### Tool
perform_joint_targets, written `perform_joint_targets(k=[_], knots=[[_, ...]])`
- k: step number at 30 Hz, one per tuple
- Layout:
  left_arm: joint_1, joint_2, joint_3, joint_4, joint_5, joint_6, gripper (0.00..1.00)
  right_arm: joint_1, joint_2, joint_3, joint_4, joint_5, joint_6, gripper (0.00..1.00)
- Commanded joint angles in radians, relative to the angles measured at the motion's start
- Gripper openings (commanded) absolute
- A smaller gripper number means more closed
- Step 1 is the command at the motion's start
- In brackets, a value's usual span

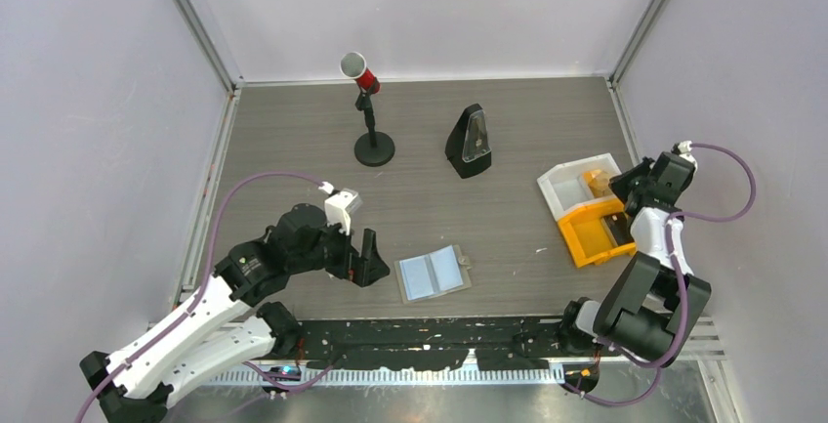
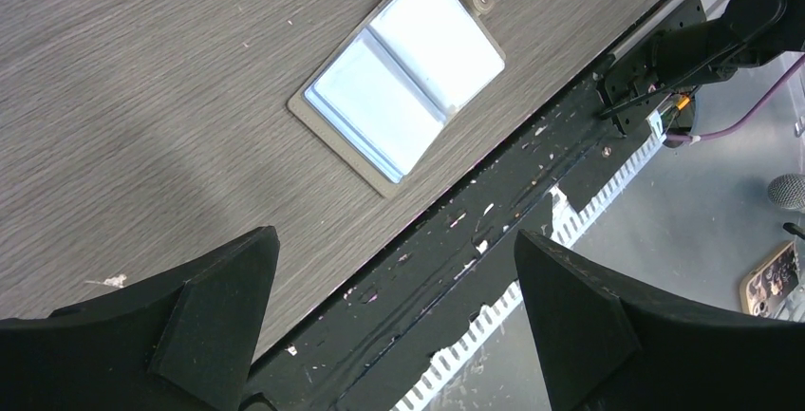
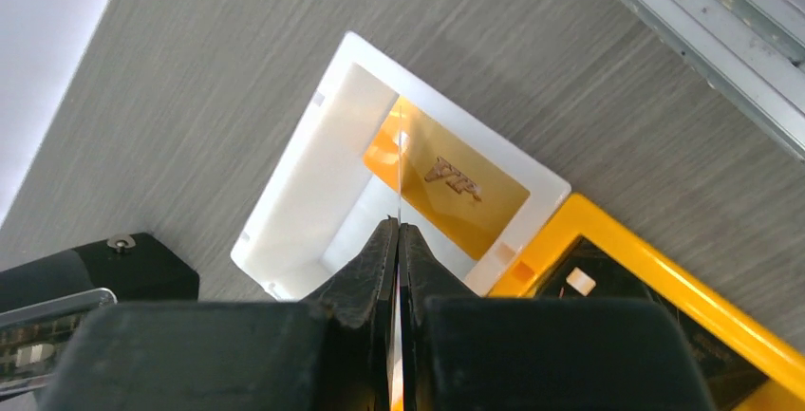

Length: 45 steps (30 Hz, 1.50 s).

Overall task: Take the credit cards out of the card holder
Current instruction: Place the credit card in the storage box.

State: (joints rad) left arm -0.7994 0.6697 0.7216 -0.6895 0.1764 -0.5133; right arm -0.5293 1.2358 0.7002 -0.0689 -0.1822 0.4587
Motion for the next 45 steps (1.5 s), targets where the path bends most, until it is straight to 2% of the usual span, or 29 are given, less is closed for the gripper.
perform_joint_targets(k=[1,16,23,36,45], knots=[[-0.005,0.008,0.018,0.057,0.015,-0.009,0.99,-0.042,0.011,0.004,0.157,-0.097,0.021,0.05],[-0.004,0.013,0.01,0.091,0.035,-0.042,0.99,-0.08,0.122,-0.021,0.283,-0.183,0.067,0.06],[-0.004,0.014,0.008,0.102,0.038,-0.051,0.99,-0.079,0.131,-0.041,0.302,-0.166,0.083,0.11],[-0.004,-0.011,0.013,0.086,0.028,-0.055,0.99,-0.079,0.12,-0.032,0.246,-0.109,0.077,0.21],[-0.004,-0.019,0.006,0.087,0.038,-0.066,0.99,-0.08,0.083,0.013,0.147,-0.049,0.076,0.29]])
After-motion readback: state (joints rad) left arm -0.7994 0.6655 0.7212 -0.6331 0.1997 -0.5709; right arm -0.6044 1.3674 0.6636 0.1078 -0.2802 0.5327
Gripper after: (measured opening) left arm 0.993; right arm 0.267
